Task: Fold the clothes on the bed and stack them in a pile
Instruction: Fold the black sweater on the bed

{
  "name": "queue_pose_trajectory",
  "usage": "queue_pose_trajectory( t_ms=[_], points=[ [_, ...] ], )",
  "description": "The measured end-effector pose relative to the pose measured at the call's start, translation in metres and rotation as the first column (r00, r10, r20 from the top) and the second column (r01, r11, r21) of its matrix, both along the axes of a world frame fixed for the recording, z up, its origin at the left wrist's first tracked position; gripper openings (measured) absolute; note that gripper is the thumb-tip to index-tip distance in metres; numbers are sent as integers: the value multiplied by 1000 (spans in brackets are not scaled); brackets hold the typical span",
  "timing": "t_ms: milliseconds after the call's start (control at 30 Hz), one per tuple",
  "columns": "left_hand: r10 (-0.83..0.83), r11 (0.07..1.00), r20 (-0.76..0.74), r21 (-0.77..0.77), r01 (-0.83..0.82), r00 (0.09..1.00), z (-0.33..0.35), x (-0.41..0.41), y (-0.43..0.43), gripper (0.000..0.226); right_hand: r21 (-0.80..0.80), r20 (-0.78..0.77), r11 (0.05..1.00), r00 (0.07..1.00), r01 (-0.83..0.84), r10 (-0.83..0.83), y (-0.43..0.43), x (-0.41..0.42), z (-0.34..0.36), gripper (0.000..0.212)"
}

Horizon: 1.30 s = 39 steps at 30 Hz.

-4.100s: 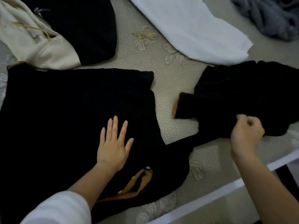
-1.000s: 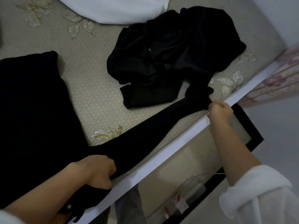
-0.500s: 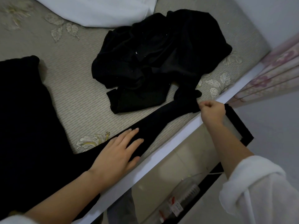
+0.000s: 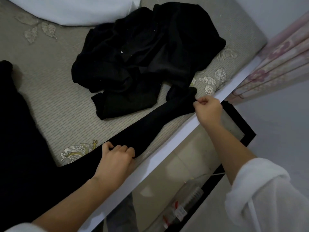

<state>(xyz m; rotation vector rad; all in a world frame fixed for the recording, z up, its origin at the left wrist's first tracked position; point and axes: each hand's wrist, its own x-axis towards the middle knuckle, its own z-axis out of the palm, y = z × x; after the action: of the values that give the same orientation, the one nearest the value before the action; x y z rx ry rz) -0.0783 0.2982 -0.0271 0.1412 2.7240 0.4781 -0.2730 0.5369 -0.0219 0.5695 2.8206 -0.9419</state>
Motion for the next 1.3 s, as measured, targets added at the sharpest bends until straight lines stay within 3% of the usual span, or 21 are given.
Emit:
queue_pose_trajectory(
  t_ms=[100, 167, 267, 333, 400, 433, 500, 600, 700, 767, 867, 1000, 1100, 1167, 1300],
  points=[
    [-9, 995, 65, 104, 3, 998, 4, -3, -5, 9, -159, -137, 982, 982, 107, -129, 17, -9, 13, 5],
    [-43, 970, 57, 240, 28, 997, 13, -6, -6, 3, -277, -164, 952, 969, 133, -183, 28, -13, 17, 15],
    [-122, 943, 33, 315, 106, 992, 18, -5, -6, 6, -266, -29, 957, 991, 117, -130, 38, -9, 13, 25],
    [-179, 944, 33, 287, 163, 983, 14, -2, -5, 4, -188, 95, 980, 994, 69, -51, 41, -3, 4, 28],
    [-199, 951, 33, 248, 185, 979, 5, 4, -4, 3, -166, 144, 981, 986, 104, -81, 39, 0, 1, 28],
    [-201, 954, 36, 234, 188, 979, 2, 6, -3, 3, -218, 143, 958, 977, 186, -157, 38, -1, 2, 28],
    [-189, 960, 50, 220, 174, 981, -4, 12, -2, 10, -413, 205, 816, 915, 404, -349, 36, -2, 6, 21],
    [-117, 973, 93, 211, 95, 989, -8, 17, 2, 32, -602, 364, 625, 868, 497, -339, 31, 6, 25, 12],
    [-3, 988, 88, 155, -10, 996, -7, 21, 8, 58, -742, 297, 549, 923, 385, -246, 16, 12, 52, 15],
    [122, 991, 53, 57, -125, 991, -2, 27, 13, 77, -787, 166, 563, 966, 250, -197, -2, 18, 74, 12],
    [286, 957, 79, 33, -289, 955, 7, 42, 10, 96, -784, 6, 619, 998, 44, -63, -39, 35, 107, 19],
    [399, 917, 180, -88, -389, 899, 9, 76, -24, 115, -688, -110, 687, 969, -235, 222, -111, 61, 143, 13],
    [438, 897, 257, -195, -398, 862, 11, 108, -59, 117, -657, -147, 631, 891, -412, 430, -178, 85, 161, 16],
    [394, 919, 332, -161, -360, 857, 12, 127, -82, 113, -680, -162, 557, 839, -476, 520, -227, 101, 171, 18],
    [193, 961, 383, 112, -253, 903, 17, 157, -120, 101, -712, -151, 488, 789, -504, 595, -326, 129, 181, 16]
  ],
)
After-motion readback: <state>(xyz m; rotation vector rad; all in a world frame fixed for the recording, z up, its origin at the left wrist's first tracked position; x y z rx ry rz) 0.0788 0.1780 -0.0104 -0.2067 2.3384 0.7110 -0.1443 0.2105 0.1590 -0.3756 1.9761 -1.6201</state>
